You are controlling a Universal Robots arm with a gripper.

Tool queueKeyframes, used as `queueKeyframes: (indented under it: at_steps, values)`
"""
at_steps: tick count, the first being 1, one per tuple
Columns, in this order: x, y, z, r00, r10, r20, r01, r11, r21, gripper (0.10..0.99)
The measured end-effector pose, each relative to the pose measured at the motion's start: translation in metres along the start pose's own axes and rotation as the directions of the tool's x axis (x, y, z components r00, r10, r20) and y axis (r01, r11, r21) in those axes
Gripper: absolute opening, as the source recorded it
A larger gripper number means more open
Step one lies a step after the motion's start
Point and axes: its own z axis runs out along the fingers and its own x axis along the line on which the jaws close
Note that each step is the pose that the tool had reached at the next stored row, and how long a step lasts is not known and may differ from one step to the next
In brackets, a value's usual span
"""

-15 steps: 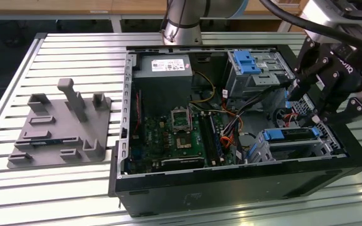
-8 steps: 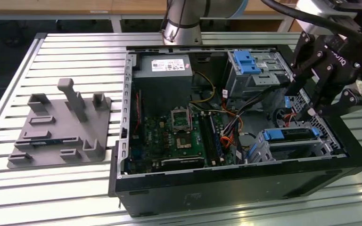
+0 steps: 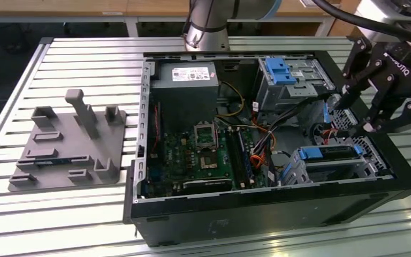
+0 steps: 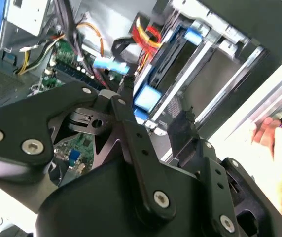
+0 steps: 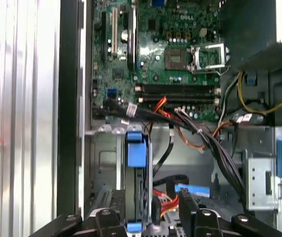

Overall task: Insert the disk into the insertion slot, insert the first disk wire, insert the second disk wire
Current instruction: 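Insert the first disk wire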

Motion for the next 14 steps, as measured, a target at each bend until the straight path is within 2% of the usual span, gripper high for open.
queueKeyframes:
  at_steps: [2,4,11,14]
  values:
    - [-0.0002,-0.0092,0.0007,1.0,0.0,-0.0003,0.0,1.0,0.0,0.557]
    - [-0.0014,-0.0144,0.002,1.0,0.0,-0.0036,0.0,1.0,0.0,0.557]
    - [-0.0088,-0.018,0.0113,1.0,0.007,-0.0037,-0.007,1.0,0.0,0.557]
    - [-0.0103,-0.0185,0.0139,0.9997,0.022,-0.0114,-0.022,0.9998,0.002,0.557]
